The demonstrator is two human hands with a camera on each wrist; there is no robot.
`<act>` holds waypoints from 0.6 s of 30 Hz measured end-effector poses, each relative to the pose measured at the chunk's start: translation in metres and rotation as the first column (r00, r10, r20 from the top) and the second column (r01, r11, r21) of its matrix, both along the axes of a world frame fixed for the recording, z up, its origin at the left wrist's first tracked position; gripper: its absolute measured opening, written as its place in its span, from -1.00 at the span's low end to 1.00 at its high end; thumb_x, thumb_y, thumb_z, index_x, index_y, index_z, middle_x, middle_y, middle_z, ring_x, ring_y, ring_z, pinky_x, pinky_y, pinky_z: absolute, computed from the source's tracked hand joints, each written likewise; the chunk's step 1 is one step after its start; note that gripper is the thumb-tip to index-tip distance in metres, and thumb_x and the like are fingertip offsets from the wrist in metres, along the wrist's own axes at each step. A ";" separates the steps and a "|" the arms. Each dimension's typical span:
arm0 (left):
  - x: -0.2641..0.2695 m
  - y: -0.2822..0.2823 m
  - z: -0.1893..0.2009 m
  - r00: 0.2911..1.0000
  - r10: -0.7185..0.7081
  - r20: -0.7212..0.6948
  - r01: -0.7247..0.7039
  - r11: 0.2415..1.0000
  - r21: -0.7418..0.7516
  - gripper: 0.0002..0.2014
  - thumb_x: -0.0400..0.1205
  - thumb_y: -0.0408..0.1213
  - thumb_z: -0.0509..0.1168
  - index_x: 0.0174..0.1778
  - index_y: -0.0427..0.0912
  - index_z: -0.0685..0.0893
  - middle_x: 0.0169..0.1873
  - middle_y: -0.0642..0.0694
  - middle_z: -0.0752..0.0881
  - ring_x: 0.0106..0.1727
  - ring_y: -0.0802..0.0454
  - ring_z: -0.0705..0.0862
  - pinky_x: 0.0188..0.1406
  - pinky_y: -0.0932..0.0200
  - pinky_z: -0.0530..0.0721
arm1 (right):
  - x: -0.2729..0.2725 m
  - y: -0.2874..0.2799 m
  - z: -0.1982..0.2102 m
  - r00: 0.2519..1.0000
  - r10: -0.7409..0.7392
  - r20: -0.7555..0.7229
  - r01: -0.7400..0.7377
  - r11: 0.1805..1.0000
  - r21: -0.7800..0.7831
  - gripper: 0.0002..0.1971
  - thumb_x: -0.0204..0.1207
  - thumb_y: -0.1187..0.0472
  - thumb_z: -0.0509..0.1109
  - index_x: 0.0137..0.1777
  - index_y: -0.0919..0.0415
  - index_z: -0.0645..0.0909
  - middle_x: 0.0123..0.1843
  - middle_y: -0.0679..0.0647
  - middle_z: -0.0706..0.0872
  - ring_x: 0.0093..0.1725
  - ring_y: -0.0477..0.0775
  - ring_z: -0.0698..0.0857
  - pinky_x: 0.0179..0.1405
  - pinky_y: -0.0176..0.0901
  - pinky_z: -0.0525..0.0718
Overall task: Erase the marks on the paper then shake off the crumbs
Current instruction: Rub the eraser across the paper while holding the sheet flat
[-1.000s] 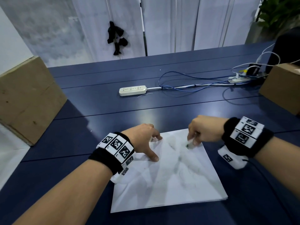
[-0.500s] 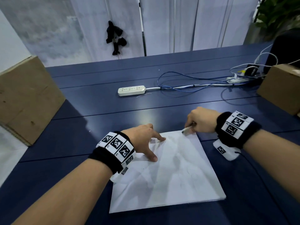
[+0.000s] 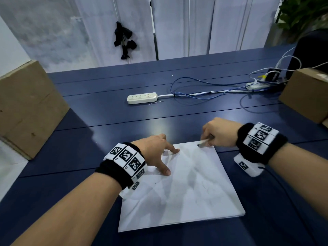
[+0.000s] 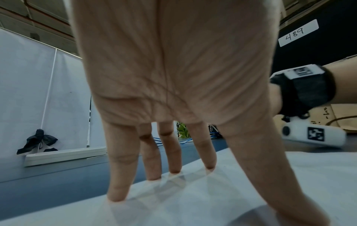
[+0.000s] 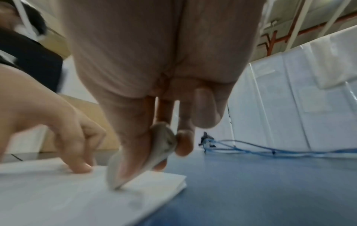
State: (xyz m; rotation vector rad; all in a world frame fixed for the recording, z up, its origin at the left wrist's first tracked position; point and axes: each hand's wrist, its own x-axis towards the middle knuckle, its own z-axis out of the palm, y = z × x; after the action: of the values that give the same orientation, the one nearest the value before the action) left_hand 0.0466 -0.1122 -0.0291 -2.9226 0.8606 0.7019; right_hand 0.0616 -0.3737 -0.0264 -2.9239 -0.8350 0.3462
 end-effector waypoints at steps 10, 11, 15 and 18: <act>-0.001 -0.002 0.001 1.000 -0.002 0.010 0.002 1.000 0.002 -0.18 0.36 0.19 0.60 0.56 0.31 0.44 0.06 0.06 0.36 0.05 0.04 0.45 0.04 0.06 0.57 | 0.007 -0.005 -0.004 0.991 -0.098 0.096 0.103 0.994 -0.047 -0.71 0.45 -0.29 0.39 -0.07 -0.15 0.77 -0.14 -0.12 0.78 -0.07 0.05 0.71 -0.20 -0.11 0.65; -0.001 -0.002 0.001 1.000 -0.002 0.010 0.002 1.000 0.004 -0.18 0.36 0.20 0.59 0.56 0.32 0.44 0.05 0.06 0.36 0.06 0.04 0.45 0.07 0.04 0.59 | 0.006 -0.006 -0.004 0.990 -0.092 0.111 0.100 0.993 -0.070 -0.74 0.47 -0.25 0.40 -0.06 -0.14 0.77 -0.12 -0.13 0.77 -0.05 0.05 0.71 -0.20 -0.09 0.66; 0.000 -0.001 0.000 1.000 0.004 0.003 -0.004 1.000 0.006 -0.17 0.34 0.20 0.60 0.55 0.34 0.45 0.05 0.05 0.36 0.11 0.00 0.50 0.15 -0.04 0.63 | -0.021 -0.009 0.000 0.994 0.067 -0.082 -0.072 0.996 -0.052 -0.81 0.49 -0.06 0.48 0.02 -0.04 0.81 -0.04 -0.11 0.77 -0.03 -0.05 0.67 -0.01 -0.17 0.62; 0.000 -0.001 0.000 1.000 0.005 0.001 -0.005 1.000 0.003 -0.18 0.35 0.19 0.60 0.55 0.34 0.44 0.06 0.05 0.37 0.15 -0.02 0.53 0.14 -0.03 0.63 | -0.016 -0.008 -0.004 0.996 0.046 -0.081 -0.050 0.998 -0.045 -0.76 0.46 -0.15 0.49 0.00 -0.07 0.80 -0.09 -0.12 0.78 -0.05 -0.06 0.68 -0.04 -0.19 0.63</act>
State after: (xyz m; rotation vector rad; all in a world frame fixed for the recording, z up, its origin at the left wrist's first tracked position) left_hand 0.0468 -0.1131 -0.0292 -2.9234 0.8511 0.7021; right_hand 0.0459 -0.3818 -0.0299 -2.9146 -0.8988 0.4903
